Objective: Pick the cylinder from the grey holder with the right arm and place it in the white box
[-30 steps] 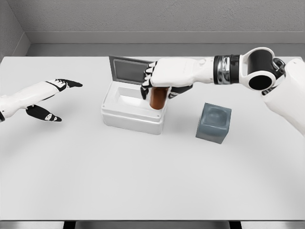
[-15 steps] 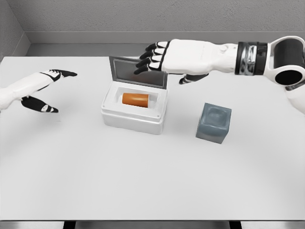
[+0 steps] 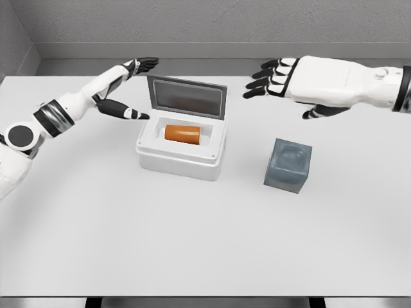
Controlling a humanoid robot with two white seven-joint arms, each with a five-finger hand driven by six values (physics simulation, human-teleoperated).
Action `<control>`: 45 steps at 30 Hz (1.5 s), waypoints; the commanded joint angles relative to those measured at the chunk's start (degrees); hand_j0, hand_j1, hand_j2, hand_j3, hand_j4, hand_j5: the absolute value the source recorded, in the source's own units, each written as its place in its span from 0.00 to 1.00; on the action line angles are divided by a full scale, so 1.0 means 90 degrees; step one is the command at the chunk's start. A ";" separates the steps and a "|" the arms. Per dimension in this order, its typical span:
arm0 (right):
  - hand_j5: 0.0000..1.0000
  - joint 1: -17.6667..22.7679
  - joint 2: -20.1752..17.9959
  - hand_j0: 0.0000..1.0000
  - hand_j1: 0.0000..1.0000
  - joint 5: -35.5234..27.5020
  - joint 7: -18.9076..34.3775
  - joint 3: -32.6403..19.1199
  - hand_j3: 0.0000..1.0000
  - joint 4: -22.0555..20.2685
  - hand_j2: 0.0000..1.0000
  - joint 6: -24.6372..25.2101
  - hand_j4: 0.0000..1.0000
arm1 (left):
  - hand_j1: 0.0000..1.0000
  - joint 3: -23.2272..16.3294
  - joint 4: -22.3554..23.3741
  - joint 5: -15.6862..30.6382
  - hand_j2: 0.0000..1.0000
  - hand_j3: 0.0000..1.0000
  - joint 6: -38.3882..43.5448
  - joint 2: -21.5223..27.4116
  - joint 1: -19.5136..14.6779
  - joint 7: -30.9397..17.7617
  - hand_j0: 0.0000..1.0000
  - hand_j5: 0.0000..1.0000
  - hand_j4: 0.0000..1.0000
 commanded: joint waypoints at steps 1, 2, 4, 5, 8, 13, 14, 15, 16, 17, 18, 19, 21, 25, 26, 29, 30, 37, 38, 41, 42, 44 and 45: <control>1.00 0.0000 -0.0389 1.00 1.00 -0.0081 -0.0004 -0.0038 1.00 -0.0010 1.00 0.0021 1.00 | 0.98 -0.0019 0.0017 0.0327 0.98 0.98 0.0008 -0.0122 0.0000 -0.0105 0.98 0.98 0.98; 1.00 0.0078 -0.0418 1.00 1.00 -0.0081 -0.0004 -0.0058 1.00 0.0000 1.00 0.0021 1.00 | 0.98 -0.0009 0.0027 0.0434 0.98 0.98 0.0008 -0.0112 -0.0029 -0.0105 0.98 0.98 0.98; 1.00 0.0107 -0.0545 1.00 1.00 -0.0081 -0.0004 -0.0117 1.00 0.0000 1.00 0.0021 1.00 | 0.98 0.0020 0.0046 0.0493 0.98 0.98 0.0008 -0.0122 -0.0088 -0.0115 0.98 0.98 0.98; 1.00 0.0185 -0.0555 1.00 1.00 -0.0081 -0.0004 -0.0126 1.00 0.0000 1.00 0.0021 1.00 | 0.98 0.0030 0.0124 0.0503 0.98 0.98 0.0008 -0.0132 -0.0088 -0.0115 0.98 0.98 0.98; 1.00 0.0195 -0.0555 1.00 1.00 -0.0081 -0.0004 -0.0117 1.00 0.0039 1.00 0.0021 1.00 | 0.98 0.0040 0.0417 0.0484 0.98 0.98 0.0008 -0.0268 -0.0127 -0.0125 0.98 0.98 0.98; 1.00 0.0303 -0.0545 1.00 1.00 -0.0081 -0.0004 -0.0117 1.00 0.0039 1.00 0.0021 1.00 | 0.99 0.0020 0.0710 0.0435 0.99 0.99 0.0008 -0.0444 -0.0107 -0.0486 0.99 0.99 0.99; 1.00 0.0313 -0.0545 1.00 1.00 -0.0081 -0.0004 -0.0117 1.00 0.0039 1.00 0.0021 1.00 | 0.99 0.0030 0.0710 0.0435 0.99 0.99 0.0008 -0.0434 -0.0117 -0.0525 0.99 0.99 0.99; 1.00 0.0313 -0.0545 1.00 1.00 -0.0081 -0.0004 -0.0126 1.00 0.0039 1.00 0.0021 1.00 | 0.99 0.0021 0.0701 0.0435 0.99 0.99 0.0008 -0.0434 -0.0107 -0.0535 0.99 0.99 0.99; 1.00 0.0313 -0.0545 1.00 1.00 -0.0081 -0.0004 -0.0126 1.00 0.0039 1.00 0.0021 1.00 | 0.99 0.0020 0.0701 0.0435 0.99 0.99 0.0008 -0.0434 -0.0107 -0.0535 0.99 0.99 0.99; 1.00 0.0313 -0.0545 1.00 1.00 -0.0081 -0.0004 -0.0126 1.00 0.0039 1.00 0.0021 1.00 | 0.99 0.0030 0.0691 0.0435 0.99 0.99 0.0008 -0.0415 -0.0107 -0.0564 0.99 0.99 0.99; 1.00 0.0313 -0.0545 1.00 1.00 -0.0081 -0.0004 -0.0126 1.00 0.0039 1.00 0.0021 1.00 | 0.99 0.0030 0.0662 0.0454 0.99 0.99 0.0008 -0.0376 -0.0098 -0.0574 0.99 0.99 0.99; 1.00 0.0313 -0.0545 1.00 1.00 -0.0081 -0.0004 -0.0126 1.00 0.0039 1.00 0.0021 1.00 | 0.99 0.0030 0.0652 0.0464 0.99 0.99 0.0008 -0.0347 -0.0098 -0.0574 0.99 0.99 0.99; 1.00 0.0313 -0.0545 1.00 1.00 -0.0081 -0.0004 -0.0126 1.00 0.0029 1.00 0.0021 1.00 | 0.99 0.0030 0.0632 0.0474 0.99 0.99 0.0008 -0.0278 -0.0107 -0.0574 0.99 0.99 0.99; 1.00 0.0313 -0.0545 1.00 1.00 -0.0081 -0.0004 -0.0117 1.00 0.0019 1.00 0.0021 1.00 | 0.99 0.0050 0.0544 0.0503 0.99 0.99 0.0008 -0.0073 -0.0146 -0.0574 0.99 0.99 0.99; 1.00 0.0313 -0.0545 1.00 1.00 -0.0081 -0.0004 -0.0117 1.00 0.0019 1.00 0.0021 1.00 | 0.99 0.0040 0.0476 0.0591 0.99 0.99 0.0008 -0.0034 -0.0146 -0.0584 0.99 0.99 0.99; 1.00 0.0322 -0.0545 1.00 1.00 -0.0081 -0.0004 -0.0117 1.00 0.0019 1.00 0.0021 1.00 | 0.99 0.0040 0.0144 0.0786 0.99 0.99 0.0008 0.0064 -0.0117 -0.0828 0.99 0.99 0.99; 1.00 0.0322 -0.0545 1.00 1.00 -0.0081 -0.0004 -0.0117 1.00 0.0019 1.00 0.0021 1.00 | 0.99 0.0040 0.0086 0.0786 0.99 0.99 0.0008 0.0064 -0.0107 -0.0857 0.99 0.99 0.99; 1.00 0.0332 -0.0545 1.00 1.00 -0.0081 -0.0004 -0.0117 1.00 0.0019 1.00 0.0021 1.00 | 1.00 -0.0019 -0.0344 0.0806 1.00 1.00 0.0008 0.0249 -0.0029 -0.0935 1.00 1.00 1.00; 1.00 0.0332 -0.0545 1.00 1.00 -0.0081 -0.0004 -0.0117 1.00 0.0019 1.00 0.0021 1.00 | 1.00 -0.0019 -0.0510 0.0894 1.00 1.00 0.0008 0.0347 -0.0020 -0.0935 1.00 1.00 1.00; 1.00 0.0332 -0.0545 1.00 1.00 -0.0081 -0.0004 -0.0117 1.00 0.0029 1.00 0.0021 1.00 | 1.00 -0.0019 -0.0725 0.1001 1.00 1.00 0.0008 0.0532 0.0068 -0.0935 1.00 1.00 1.00; 1.00 0.0332 -0.0545 1.00 1.00 -0.0081 -0.0004 -0.0117 1.00 0.0019 1.00 0.0021 1.00 | 1.00 -0.0019 -0.0813 0.1011 1.00 1.00 0.0008 0.0600 0.0078 -0.0935 1.00 1.00 1.00; 1.00 0.0332 -0.0545 1.00 1.00 -0.0081 -0.0004 -0.0117 1.00 0.0019 1.00 0.0021 1.00 | 1.00 -0.0019 -0.0998 0.1167 1.00 1.00 0.0008 0.0815 0.0078 -0.0935 1.00 1.00 1.00; 1.00 0.0332 -0.0535 1.00 1.00 -0.0081 -0.0004 -0.0107 1.00 0.0029 1.00 0.0021 1.00 | 1.00 -0.0019 -0.0989 0.1167 1.00 1.00 0.0008 0.0864 0.0068 -0.0945 1.00 1.00 1.00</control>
